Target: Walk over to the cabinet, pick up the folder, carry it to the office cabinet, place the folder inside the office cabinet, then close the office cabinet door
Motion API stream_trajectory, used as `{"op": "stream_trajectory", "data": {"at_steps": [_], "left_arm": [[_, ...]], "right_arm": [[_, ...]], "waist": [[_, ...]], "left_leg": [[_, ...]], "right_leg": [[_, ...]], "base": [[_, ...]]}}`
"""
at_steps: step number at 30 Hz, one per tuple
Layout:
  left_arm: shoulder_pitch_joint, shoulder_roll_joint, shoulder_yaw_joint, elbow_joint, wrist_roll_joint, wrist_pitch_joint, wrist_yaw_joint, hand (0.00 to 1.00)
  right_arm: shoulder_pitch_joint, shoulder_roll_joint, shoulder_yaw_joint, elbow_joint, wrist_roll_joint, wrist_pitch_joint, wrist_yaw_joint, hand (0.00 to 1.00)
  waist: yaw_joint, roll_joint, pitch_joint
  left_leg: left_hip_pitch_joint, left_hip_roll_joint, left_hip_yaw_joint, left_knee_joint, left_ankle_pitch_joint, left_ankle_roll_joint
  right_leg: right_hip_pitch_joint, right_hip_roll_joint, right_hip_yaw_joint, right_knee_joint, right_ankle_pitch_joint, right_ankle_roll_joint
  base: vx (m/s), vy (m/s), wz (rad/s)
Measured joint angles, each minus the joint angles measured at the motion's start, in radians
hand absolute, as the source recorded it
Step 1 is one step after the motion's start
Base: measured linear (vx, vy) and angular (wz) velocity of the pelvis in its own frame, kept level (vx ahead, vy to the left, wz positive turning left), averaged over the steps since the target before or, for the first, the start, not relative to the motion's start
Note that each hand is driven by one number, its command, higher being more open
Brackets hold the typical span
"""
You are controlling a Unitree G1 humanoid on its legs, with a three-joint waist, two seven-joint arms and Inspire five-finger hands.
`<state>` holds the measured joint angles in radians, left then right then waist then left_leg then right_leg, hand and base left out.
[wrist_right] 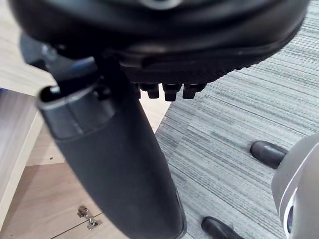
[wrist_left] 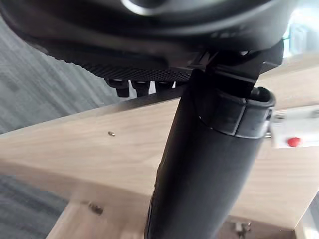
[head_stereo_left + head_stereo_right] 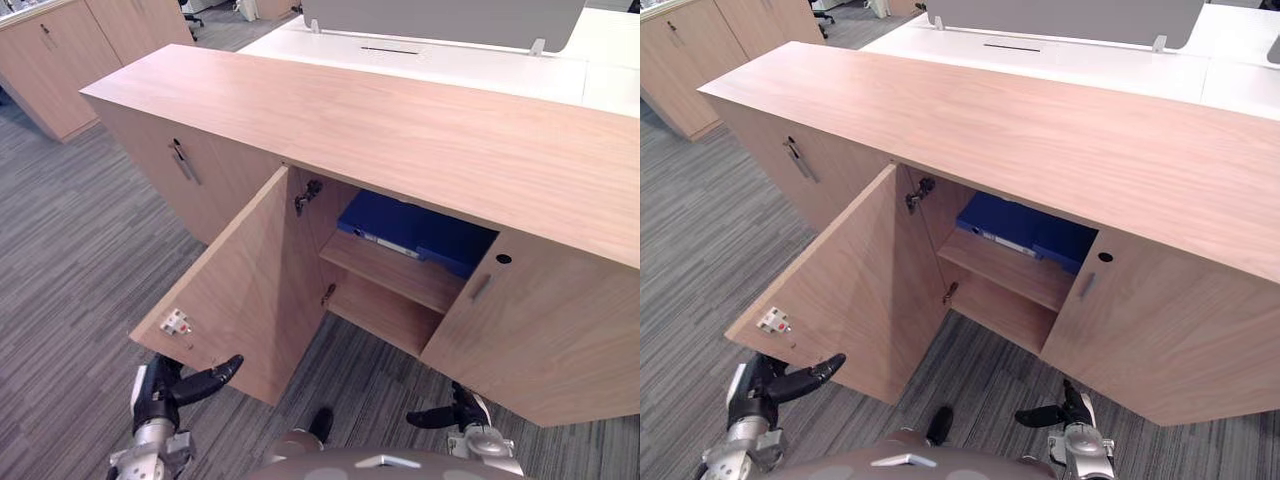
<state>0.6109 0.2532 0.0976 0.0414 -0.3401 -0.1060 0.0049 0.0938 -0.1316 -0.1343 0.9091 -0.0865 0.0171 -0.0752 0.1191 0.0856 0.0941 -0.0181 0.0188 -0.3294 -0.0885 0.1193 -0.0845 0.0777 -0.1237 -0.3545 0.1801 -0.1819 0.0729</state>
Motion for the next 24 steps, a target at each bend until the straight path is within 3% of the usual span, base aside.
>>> {"op": "stream_trajectory", "data": {"at_steps": [6,10,12,18,24], "left_arm": [[0.011,0.038,-0.145,0.012,0.024,0.029,-0.061,1.00],[-0.037,0.040,-0.278,0.036,0.105,0.031,-0.115,1.00],[-0.086,0.022,-0.289,0.063,0.129,0.032,-0.123,1.00],[-0.296,-0.035,-0.286,0.178,0.241,0.046,-0.053,1.00],[-0.441,-0.100,-0.272,0.290,0.295,0.047,0.050,1.00]], "right_arm": [[-0.006,-0.003,0.027,-0.003,0.000,0.000,-0.001,1.00],[0.000,0.003,0.039,-0.009,0.000,0.001,-0.001,1.00],[0.006,0.008,0.039,-0.014,0.000,0.001,-0.001,1.00],[0.034,0.020,0.038,-0.036,0.000,0.003,-0.012,1.00],[0.044,0.020,0.033,-0.044,0.000,0.004,-0.040,1.00]], "waist": [[-0.013,0.003,-0.002],[-0.055,0.011,-0.011],[-0.074,0.013,-0.018],[-0.132,-0.003,-0.050],[-0.156,-0.009,-0.053]], "left_leg": [[-0.002,0.023,0.073,0.000,0.000,0.001],[-0.001,0.045,0.141,0.000,-0.011,-0.002],[-0.002,0.051,0.170,0.000,-0.014,-0.005],[0.011,0.083,0.263,0.000,-0.032,-0.013],[0.018,0.100,0.297,0.001,-0.044,-0.025]], "right_leg": [[-0.045,0.011,0.077,0.002,0.014,-0.002],[-0.081,0.037,0.168,-0.007,0.030,-0.004],[-0.097,0.050,0.204,-0.011,0.039,-0.007],[-0.111,0.084,0.285,-0.059,0.088,-0.023],[-0.096,0.103,0.310,-0.101,0.112,-0.043]], "base": [[-0.03,-0.013,-0.38],[-0.04,-0.002,-0.49],[-0.03,0.001,-0.54],[0.02,-0.004,-0.48],[0.07,-0.009,-0.18]]}}
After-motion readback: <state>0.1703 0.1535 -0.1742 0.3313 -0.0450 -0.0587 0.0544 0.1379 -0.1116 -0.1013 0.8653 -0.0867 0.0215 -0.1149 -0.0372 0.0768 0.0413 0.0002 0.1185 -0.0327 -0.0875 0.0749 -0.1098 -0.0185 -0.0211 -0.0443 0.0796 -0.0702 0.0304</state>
